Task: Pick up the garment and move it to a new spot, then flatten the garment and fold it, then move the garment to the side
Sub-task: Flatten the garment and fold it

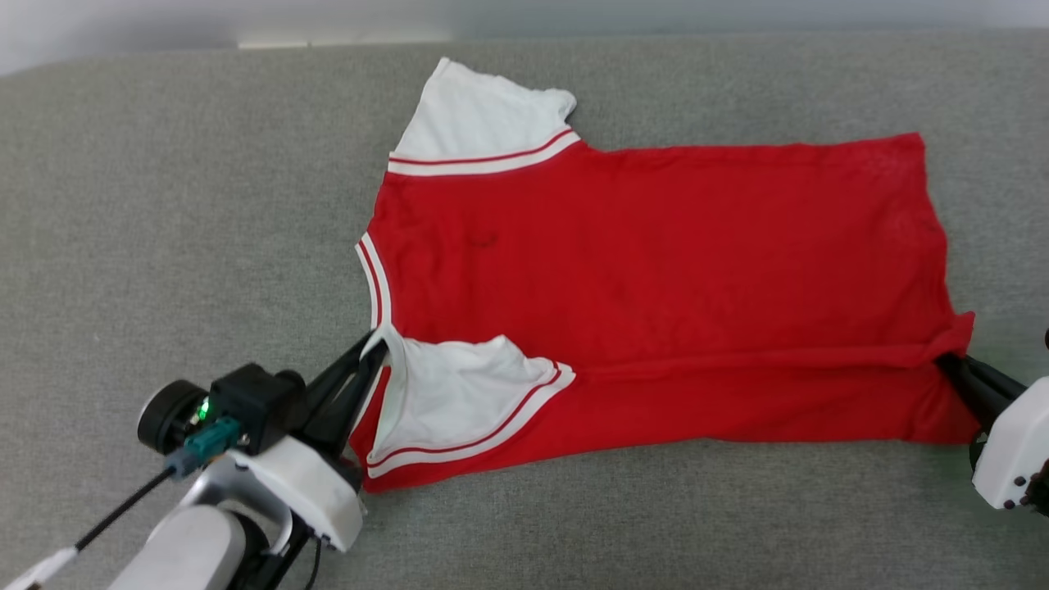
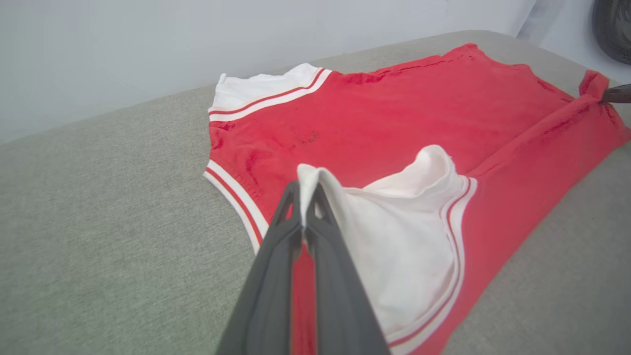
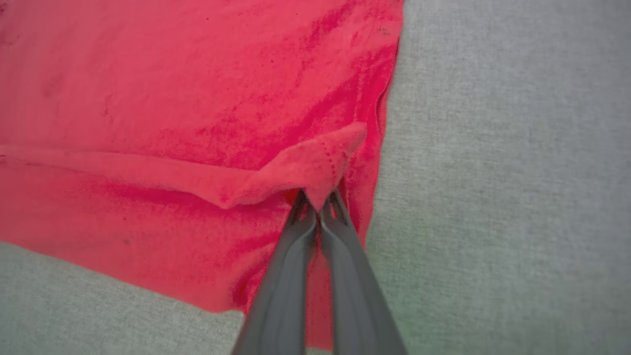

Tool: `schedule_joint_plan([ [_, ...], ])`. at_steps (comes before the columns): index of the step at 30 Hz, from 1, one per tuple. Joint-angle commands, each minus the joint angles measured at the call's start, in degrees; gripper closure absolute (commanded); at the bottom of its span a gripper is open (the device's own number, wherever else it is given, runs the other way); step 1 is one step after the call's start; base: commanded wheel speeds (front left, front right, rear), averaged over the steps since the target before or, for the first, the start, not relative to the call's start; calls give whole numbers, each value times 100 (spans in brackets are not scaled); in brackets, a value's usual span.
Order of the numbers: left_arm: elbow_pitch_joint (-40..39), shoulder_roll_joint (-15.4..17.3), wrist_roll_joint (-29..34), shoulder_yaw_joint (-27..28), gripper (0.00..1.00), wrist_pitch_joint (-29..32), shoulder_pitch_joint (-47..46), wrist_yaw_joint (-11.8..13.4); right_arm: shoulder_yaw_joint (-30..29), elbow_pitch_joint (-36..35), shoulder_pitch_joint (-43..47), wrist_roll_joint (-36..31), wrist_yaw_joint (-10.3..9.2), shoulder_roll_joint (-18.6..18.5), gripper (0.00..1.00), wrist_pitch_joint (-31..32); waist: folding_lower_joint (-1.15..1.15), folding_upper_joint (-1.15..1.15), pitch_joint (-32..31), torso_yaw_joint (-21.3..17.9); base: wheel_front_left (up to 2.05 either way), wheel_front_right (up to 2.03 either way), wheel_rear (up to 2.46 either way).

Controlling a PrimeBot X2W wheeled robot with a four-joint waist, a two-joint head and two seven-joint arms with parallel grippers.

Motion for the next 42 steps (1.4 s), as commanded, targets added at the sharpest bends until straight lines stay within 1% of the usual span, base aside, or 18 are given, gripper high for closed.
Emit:
schedule_joint_plan([
  [1, 139, -49, 44, 0, 100, -19, -173, -28, -1, 45, -108, -78, -4, 50, 100, 60, -2, 0, 171, 56, 0, 0, 0],
  [3, 341, -81, 122, -45, 100, -36, -359, -35, 17, 86, -178, -182, -4, 99, 100, 130, -2, 0, 237, 72, 0, 0, 0],
  [9, 1013, -301, 410, -186, 100, -165, -798, 72, 88, 230, -266, -366, -4, 241, 100, 268, -2, 0, 328, 106, 0, 0, 0],
  [10, 1121, -348, 439, -216, 96, -176, -851, 92, 86, 260, -275, -396, -4, 271, 100, 285, -2, 0, 333, 105, 0, 0, 0],
  [11, 1241, -399, 458, -233, 66, -199, -885, 114, 82, 283, -284, -436, -4, 297, 59, 285, -2, 0, 332, 104, 0, 0, 0],
  [12, 1355, -430, 488, -260, 34, -208, -909, 130, 33, 327, -298, -477, -4, 333, 0, 256, -2, 0, 325, 99, 0, 0, 0],
  [13, 1468, -455, 514, -281, 0, -224, -942, 172, -1, 352, -313, -516, -4, 372, 0, 218, -2, 0, 313, 95, 0, 0, 0],
  [18, 1880, -663, 385, -193, 0, -367, -912, 324, 4, 383, -308, -759, -4, 411, 0, 196, -2, 0, 121, 65, 0, 0, 0],
  [22, 1972, -772, 188, -46, 0, -450, -710, 479, 6, 307, -233, -1040, -4, 384, 0, 221, -2, 0, -142, 36, 0, 0, 0],
  [23, 1972, -772, 188, -46, 0, -450, -710, 479, 6, 307, -233, -1040, -4, 384, 0, 221, -2, 0, -142, 36, 0, 0, 0],
  [30, 1654, -903, -155, 256, 0, -330, -246, 963, -301, 29, 74, -1460, -4, 569, 0, 709, -2, 0, -557, -25, 0, 0, 0],
  [33, 1351, -998, -503, 399, 0, -72, 110, 1151, -553, -184, 294, -1650, -4, 753, 0, 1025, -2, 0, -696, -53, 0, 0, 0],
  [36, 923, -972, -759, 499, 0, 247, 493, 1366, -846, -476, 543, -1808, -4, 988, 0, 1285, -2, 0, -780, -95, 0, 0, 0],
  [37, 643, -913, -830, 429, 0, 566, 747, 1491, -1043, -682, 710, -1929, -4, 1177, 0, 1428, -2, 0, -796, -118, 0, 0, 0],
  [38, 643, -913, -830, 429, 0, 566, 747, 1491, -1043, -682, 710, -1929, -4, 1177, 0, 1428, -2, 0, -796, -118, 0, 0, 0],
  [42, 219, -664, -747, 170, 0, 1330, 1054, 1707, -1306, -1103, 987, -2093, -4, 1511, 0, 1665, -2, 0, -752, -161, 0, 0, 0],
])
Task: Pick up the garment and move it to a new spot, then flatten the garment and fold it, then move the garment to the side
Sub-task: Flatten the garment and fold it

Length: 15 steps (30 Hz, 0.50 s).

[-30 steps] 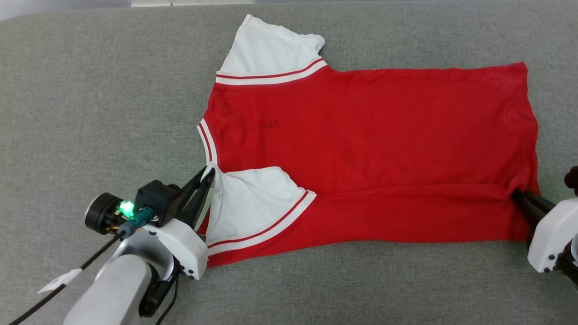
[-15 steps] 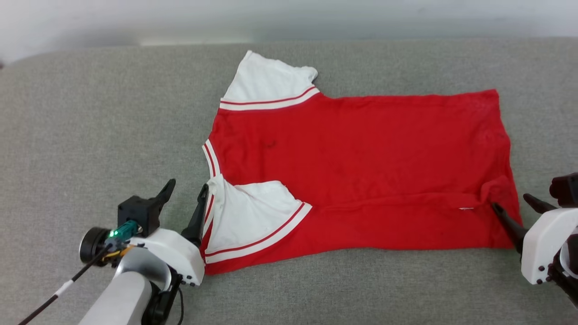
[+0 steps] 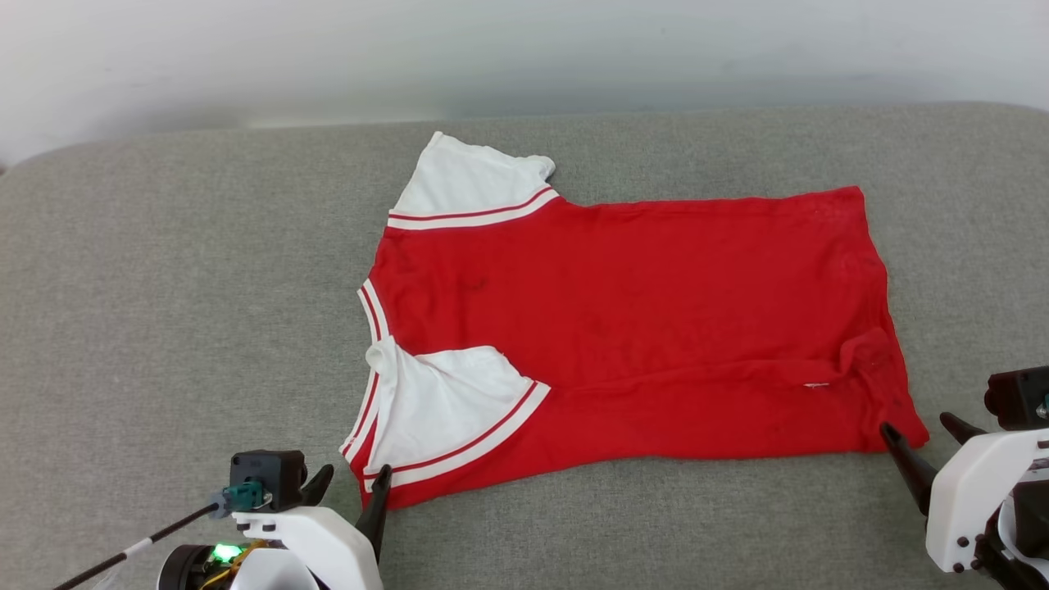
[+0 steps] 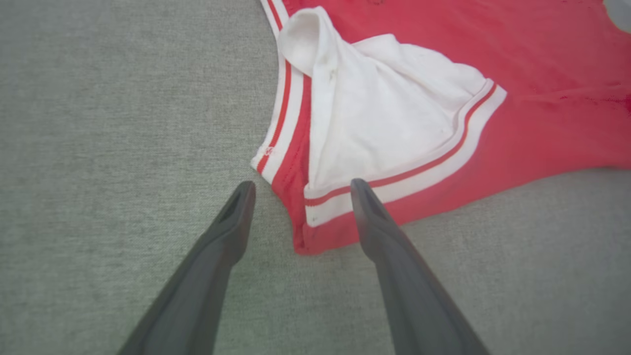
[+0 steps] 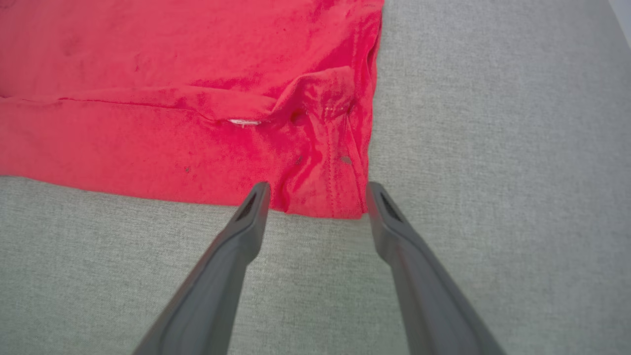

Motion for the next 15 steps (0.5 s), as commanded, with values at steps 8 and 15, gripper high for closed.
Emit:
schedule_joint_plan([
  [8, -174, 155, 73, -77, 0, 621, 60, 403, -184, -541, 190, -167, -4, 288, 0, 201, 1, 0, 287, -126, 0, 0, 0],
  [15, 175, 182, 43, -142, 0, 909, -51, 448, -269, -803, 85, -221, -4, 270, 0, 245, 1, 0, 588, -194, 0, 0, 0],
])
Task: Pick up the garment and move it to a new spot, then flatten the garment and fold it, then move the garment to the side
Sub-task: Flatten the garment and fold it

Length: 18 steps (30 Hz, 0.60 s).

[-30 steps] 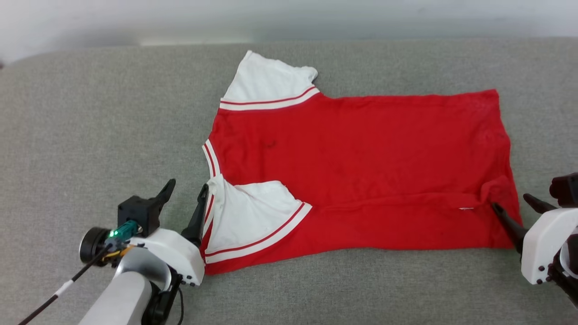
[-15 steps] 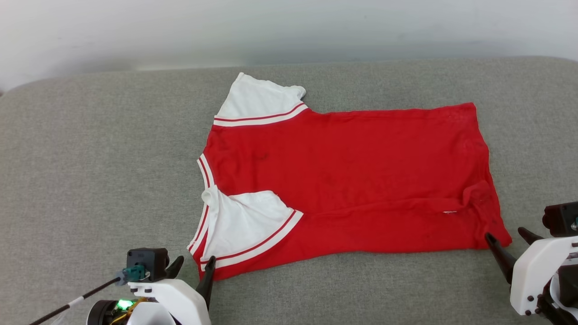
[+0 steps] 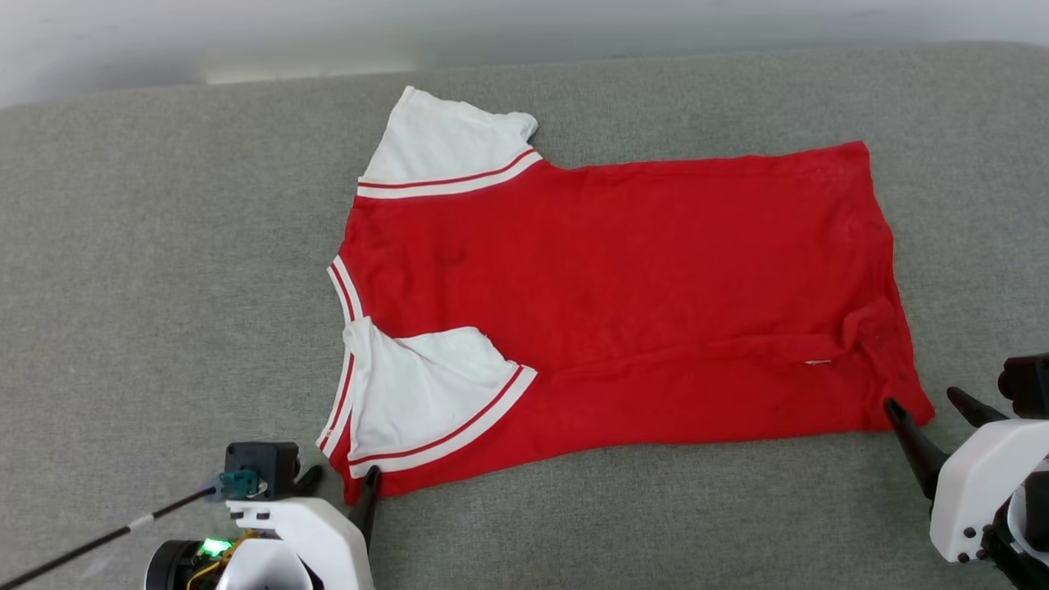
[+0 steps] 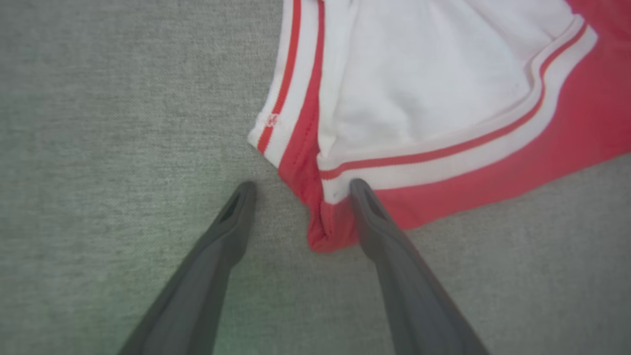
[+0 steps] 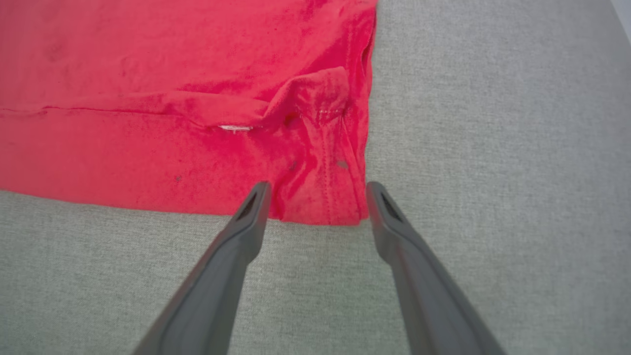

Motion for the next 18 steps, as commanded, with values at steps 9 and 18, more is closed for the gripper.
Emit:
schedule_joint_plan([
  [9, 478, -143, -234, -187, 100, 137, 4, -265, -3, 58, -141, -108, -4, -156, 0, 96, 1, 0, -2, 51, 0, 0, 0],
  [18, -201, -68, -148, 13, 100, -343, -117, -321, -19, 695, -317, -209, -4, -232, 0, 305, 1, 0, -232, 293, 0, 0, 0],
])
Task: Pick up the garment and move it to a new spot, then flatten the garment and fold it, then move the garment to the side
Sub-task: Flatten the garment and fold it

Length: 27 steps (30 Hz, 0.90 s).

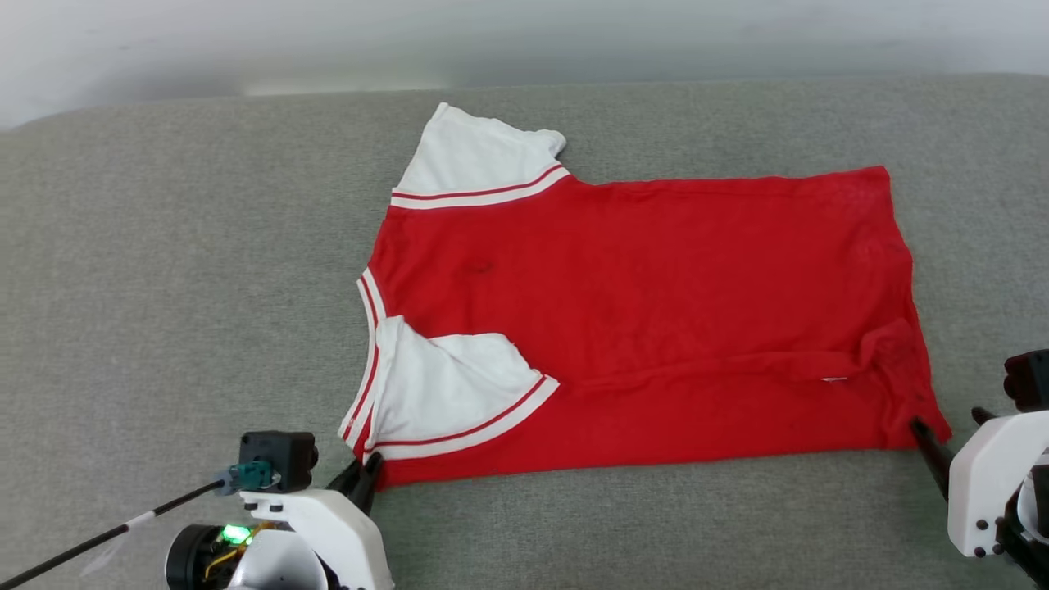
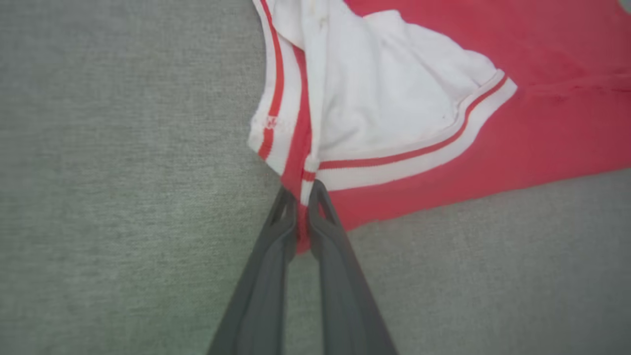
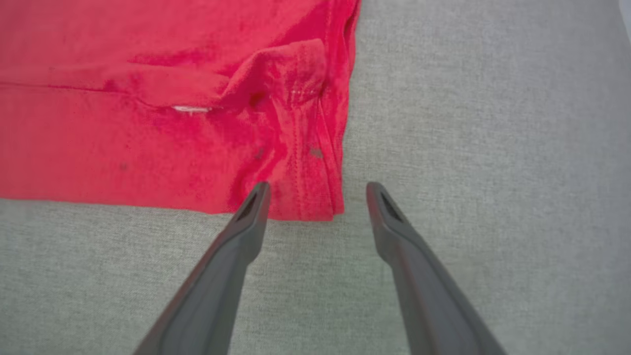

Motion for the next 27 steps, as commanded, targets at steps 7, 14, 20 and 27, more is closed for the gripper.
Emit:
schedule_joint_plan([
  [7, -639, 133, 127, 50, 100, -99, -41, 59, -61, 745, -203, -44, -4, 59, 0, 94, 0, 0, 112, 246, 0, 0, 0],
  [14, -818, 124, 155, 9, 100, -117, -57, 75, 68, 1343, -220, 80, -3, 236, 0, 76, 0, 0, 303, 361, 0, 0, 0],
  [20, -627, 152, 114, 23, 100, -129, -50, 49, 214, 1566, -179, 232, 4, 335, 100, 114, 0, 0, 342, 393, 0, 0, 0],
  [27, -407, 328, 16, 44, 100, -89, 270, -5, 59, 1166, -44, 359, -3, 255, 100, -252, 0, 0, -5, 306, 0, 0, 0],
])
